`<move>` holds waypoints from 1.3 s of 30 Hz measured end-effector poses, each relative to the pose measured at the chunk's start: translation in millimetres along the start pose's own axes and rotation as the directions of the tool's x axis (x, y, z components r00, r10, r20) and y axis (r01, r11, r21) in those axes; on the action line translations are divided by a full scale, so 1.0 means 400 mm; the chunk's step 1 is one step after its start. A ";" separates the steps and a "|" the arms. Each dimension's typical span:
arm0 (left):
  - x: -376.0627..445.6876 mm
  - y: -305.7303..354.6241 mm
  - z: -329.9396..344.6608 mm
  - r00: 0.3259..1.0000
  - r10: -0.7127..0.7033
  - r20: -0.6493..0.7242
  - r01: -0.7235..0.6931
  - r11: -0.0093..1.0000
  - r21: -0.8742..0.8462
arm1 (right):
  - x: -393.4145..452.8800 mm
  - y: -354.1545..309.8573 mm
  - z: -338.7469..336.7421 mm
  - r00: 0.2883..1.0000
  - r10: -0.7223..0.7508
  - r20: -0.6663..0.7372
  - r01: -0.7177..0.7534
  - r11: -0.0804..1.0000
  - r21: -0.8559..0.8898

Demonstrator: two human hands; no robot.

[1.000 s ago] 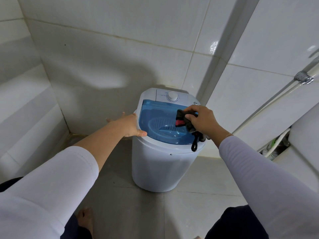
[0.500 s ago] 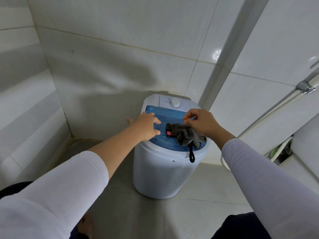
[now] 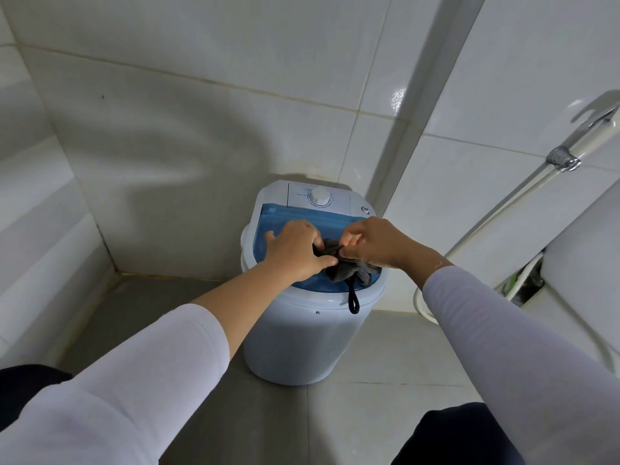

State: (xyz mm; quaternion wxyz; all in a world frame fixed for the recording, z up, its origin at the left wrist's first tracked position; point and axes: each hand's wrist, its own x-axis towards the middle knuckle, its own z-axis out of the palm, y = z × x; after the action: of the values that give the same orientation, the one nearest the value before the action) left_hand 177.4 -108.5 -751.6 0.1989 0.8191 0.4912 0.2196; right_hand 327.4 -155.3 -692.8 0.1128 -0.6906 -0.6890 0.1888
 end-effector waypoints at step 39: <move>0.203 -0.364 -0.657 0.799 -0.352 -0.488 0.283 0.936 -0.211 | 0.486 -0.562 -0.071 0.906 -0.334 -0.260 0.409 0.848 0.337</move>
State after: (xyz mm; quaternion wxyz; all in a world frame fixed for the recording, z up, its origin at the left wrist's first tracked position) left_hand -38.7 56.8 -600.4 0.1449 0.6209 0.6418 0.4262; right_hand 130.9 46.6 -594.1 0.3459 -0.5227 -0.7454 0.2271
